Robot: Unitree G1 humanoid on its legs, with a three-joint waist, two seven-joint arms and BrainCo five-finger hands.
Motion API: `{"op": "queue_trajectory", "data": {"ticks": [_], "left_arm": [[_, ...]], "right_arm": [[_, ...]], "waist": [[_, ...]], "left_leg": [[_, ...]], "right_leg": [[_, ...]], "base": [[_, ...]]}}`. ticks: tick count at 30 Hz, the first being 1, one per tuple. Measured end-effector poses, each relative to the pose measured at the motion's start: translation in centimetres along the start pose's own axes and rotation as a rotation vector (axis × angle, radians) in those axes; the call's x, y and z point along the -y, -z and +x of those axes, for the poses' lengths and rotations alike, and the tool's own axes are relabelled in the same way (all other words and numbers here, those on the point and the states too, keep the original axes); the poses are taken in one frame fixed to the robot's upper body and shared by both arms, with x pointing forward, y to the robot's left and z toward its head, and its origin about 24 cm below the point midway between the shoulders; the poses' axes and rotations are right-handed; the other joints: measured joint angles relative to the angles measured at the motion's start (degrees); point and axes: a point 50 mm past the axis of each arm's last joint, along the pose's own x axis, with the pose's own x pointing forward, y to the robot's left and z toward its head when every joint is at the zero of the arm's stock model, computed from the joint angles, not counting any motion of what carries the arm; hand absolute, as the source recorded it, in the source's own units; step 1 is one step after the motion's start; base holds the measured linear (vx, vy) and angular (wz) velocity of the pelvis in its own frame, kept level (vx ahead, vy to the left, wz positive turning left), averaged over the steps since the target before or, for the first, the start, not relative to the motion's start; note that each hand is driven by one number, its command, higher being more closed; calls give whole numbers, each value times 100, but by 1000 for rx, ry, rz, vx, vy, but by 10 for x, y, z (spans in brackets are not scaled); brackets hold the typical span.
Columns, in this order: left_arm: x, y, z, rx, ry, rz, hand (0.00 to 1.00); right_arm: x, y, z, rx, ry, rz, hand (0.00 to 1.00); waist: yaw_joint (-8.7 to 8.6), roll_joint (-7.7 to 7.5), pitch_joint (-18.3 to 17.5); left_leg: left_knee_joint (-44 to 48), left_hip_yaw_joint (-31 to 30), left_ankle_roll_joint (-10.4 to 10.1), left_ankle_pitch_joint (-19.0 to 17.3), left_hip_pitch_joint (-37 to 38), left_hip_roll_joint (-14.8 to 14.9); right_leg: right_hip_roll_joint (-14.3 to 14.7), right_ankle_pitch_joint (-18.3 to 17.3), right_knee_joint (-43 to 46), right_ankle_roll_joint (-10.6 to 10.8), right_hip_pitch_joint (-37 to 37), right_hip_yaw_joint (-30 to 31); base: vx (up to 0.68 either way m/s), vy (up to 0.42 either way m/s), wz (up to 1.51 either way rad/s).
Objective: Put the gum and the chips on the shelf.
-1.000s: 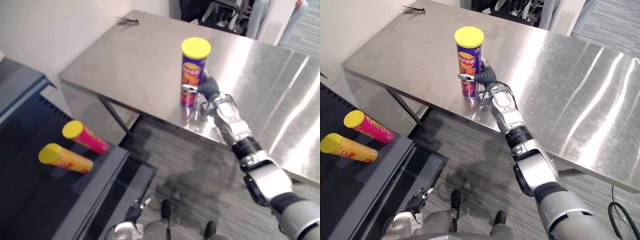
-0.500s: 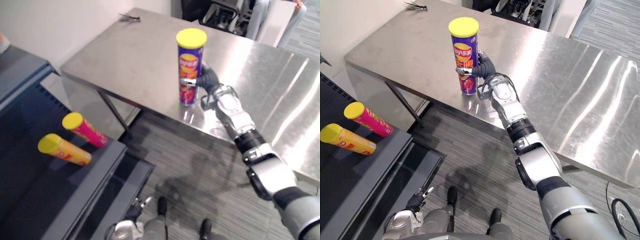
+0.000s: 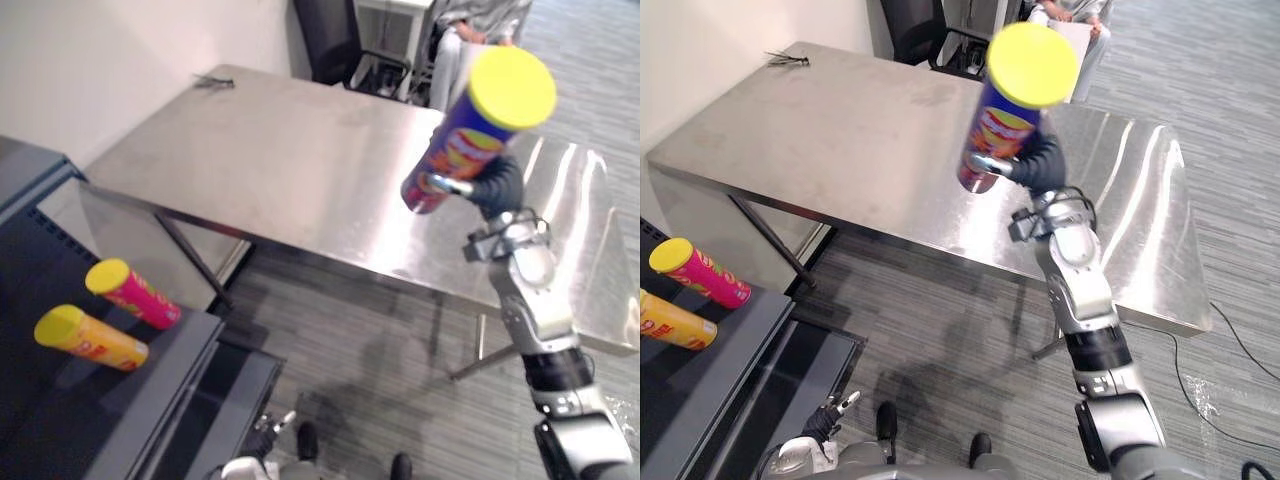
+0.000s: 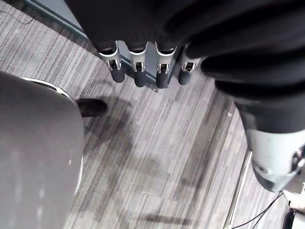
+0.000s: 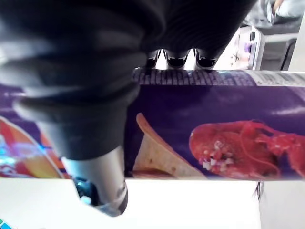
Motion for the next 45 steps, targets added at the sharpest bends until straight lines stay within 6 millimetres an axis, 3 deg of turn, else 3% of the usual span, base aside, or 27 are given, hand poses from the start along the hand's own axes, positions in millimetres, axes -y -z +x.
{"op": "queue_trajectory", "data": {"ticks": [3,7,14,16,20,22,24,27,28,29,30,31,32,34,37,41,45], "left_arm": [[-3,7,-3,-19,-10,-11,0],[-3,10,-4,-26,-10,-9,0],[-5,14,-5,-38,-10,18,0],[-6,15,-6,-44,-9,19,0],[-6,16,-6,-47,-6,19,0],[-6,13,-5,-36,3,17,0],[-5,8,-4,-19,11,16,0],[-1,1,-3,9,18,11,0],[-1,0,-2,17,17,9,0],[-2,-2,-2,21,16,6,0],[-4,-6,-1,32,15,10,0],[-7,-3,-2,23,5,-5,0],[-8,0,-3,16,-2,-20,0],[-13,9,-7,-6,-20,-53,0],[-15,16,-9,-30,-18,-62,0],[-19,27,-12,-77,-36,-93,0],[-19,37,-15,-109,-42,-100,0]], "right_arm": [[12,-3,-19,4,51,-20,100],[29,-3,-43,-28,110,-50,100],[39,4,-75,-110,167,-65,100],[45,7,-86,-119,228,-29,100],[43,10,-94,-129,272,11,100],[38,13,-95,-127,280,39,100],[28,14,-91,-123,247,83,100],[20,13,-83,-102,207,112,100],[20,12,-81,-96,203,107,100],[22,10,-79,-85,204,101,100],[25,6,-76,-63,217,93,100],[28,3,-72,-44,230,86,100],[30,2,-72,-38,242,82,100],[42,-3,-75,-16,302,55,100],[51,-8,-78,4,345,36,100],[48,-4,-81,1,361,61,100],[50,-4,-85,7,384,70,100]], "waist": [[-138,3,-102],[-151,12,-171],[-216,16,-302],[-224,16,-301],[-235,21,-282],[-279,47,-170],[-270,167,-39],[-175,364,169],[-107,325,223],[-95,285,273],[-111,269,311],[-147,299,323],[-150,314,327],[-172,340,315],[-213,422,267],[-267,414,245],[-192,409,233]], "left_leg": [[0,15,-8,-7,8,31],[0,54,-47,-33,65,59],[3,41,-84,-61,159,54],[37,3,-92,-66,239,49],[119,-122,-101,-45,226,14],[613,-365,-96,-151,-38,12],[950,-771,-160,-175,-380,51],[599,-1344,-385,-3,-660,62],[358,-1332,-561,-168,-678,57],[428,-1123,-456,-178,-771,57],[942,-691,3,-71,-1005,16],[1708,-187,204,-173,-1112,105],[2084,66,254,-277,-1091,219],[3088,728,249,-1017,-881,729],[3284,987,181,-1340,-503,1093],[2481,941,113,-1377,-407,826],[1804,920,-77,-1316,-471,567]], "right_leg": [[29,-7,2,-8,-13,30],[53,-18,16,-18,-5,66],[43,-46,140,-60,48,53],[23,-209,436,-103,19,30],[-55,-590,1165,-155,-224,-40],[-78,-765,1471,-203,-251,-237],[-67,-913,1766,-310,-369,-594],[-92,-1179,2275,-502,-664,-1149],[-186,-1159,2199,-644,-731,-1386],[-274,-1132,2189,-689,-743,-1554],[-485,-1081,2184,-760,-776,-1882],[-627,-1032,2150,-791,-749,-2200],[-669,-1015,2131,-798,-711,-2342],[-833,-985,2085,-798,-611,-2970],[-1112,-963,2131,-766,-616,-3622],[-1305,-787,2051,-482,-627,-3989],[-1439,-472,1954,-397,-703,-4291]], "base": [[-20,-5,-10],[-18,-2,-5],[24,1,1],[35,-7,8],[-5,-33,18],[-89,-89,65],[-177,-119,86],[-189,-115,95],[-206,-108,103],[-187,-100,122],[-177,-100,138],[-157,-124,140],[-140,-96,136],[-136,-34,139],[-117,89,134],[-108,194,103],[-55,159,55]]}}
